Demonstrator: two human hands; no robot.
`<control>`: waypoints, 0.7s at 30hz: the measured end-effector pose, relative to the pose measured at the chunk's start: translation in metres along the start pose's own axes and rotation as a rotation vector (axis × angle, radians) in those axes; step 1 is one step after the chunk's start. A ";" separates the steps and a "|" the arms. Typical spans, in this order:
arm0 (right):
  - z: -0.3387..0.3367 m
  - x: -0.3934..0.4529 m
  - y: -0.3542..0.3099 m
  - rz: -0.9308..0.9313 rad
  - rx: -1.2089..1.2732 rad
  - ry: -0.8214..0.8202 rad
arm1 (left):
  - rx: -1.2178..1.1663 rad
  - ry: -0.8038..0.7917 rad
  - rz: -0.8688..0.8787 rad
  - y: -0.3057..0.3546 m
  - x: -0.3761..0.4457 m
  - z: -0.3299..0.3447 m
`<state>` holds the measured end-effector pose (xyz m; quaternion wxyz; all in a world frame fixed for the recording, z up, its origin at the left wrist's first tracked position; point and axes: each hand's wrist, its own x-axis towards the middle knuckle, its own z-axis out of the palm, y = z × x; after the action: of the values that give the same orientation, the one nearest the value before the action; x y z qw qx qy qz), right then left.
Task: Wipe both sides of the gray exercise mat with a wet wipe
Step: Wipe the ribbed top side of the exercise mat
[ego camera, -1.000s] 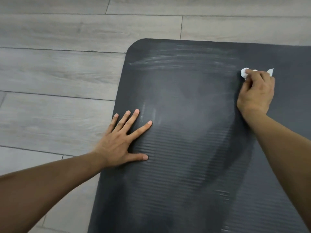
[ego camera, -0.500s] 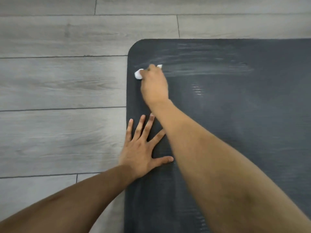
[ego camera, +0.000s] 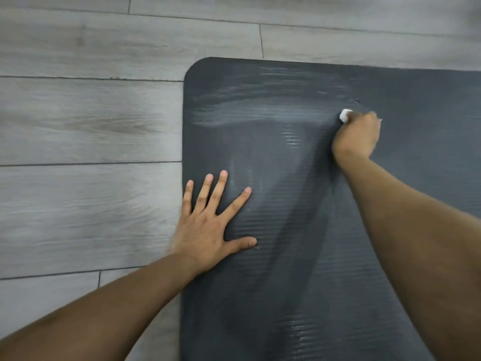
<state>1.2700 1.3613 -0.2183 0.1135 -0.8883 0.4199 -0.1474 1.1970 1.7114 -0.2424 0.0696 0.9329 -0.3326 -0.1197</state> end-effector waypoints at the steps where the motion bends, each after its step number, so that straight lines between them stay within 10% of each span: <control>1: 0.006 -0.006 -0.017 0.008 0.010 -0.010 | -0.003 -0.002 0.000 0.000 0.000 0.000; 7: 0.031 -0.158 -0.157 -0.588 0.193 -0.346 | -0.003 -0.067 0.008 0.002 0.001 -0.007; 12: 0.022 -0.155 -0.136 -0.828 0.197 -0.384 | -0.087 -0.090 0.008 0.000 0.001 -0.010; 21: -0.026 -0.027 0.025 -0.140 -0.092 -0.086 | -0.107 -0.079 -0.020 -0.026 -0.042 -0.031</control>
<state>1.2267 1.3651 -0.2071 0.0800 -0.9252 0.3579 -0.0973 1.1895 1.7600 -0.2104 0.1050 0.9256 -0.3189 -0.1749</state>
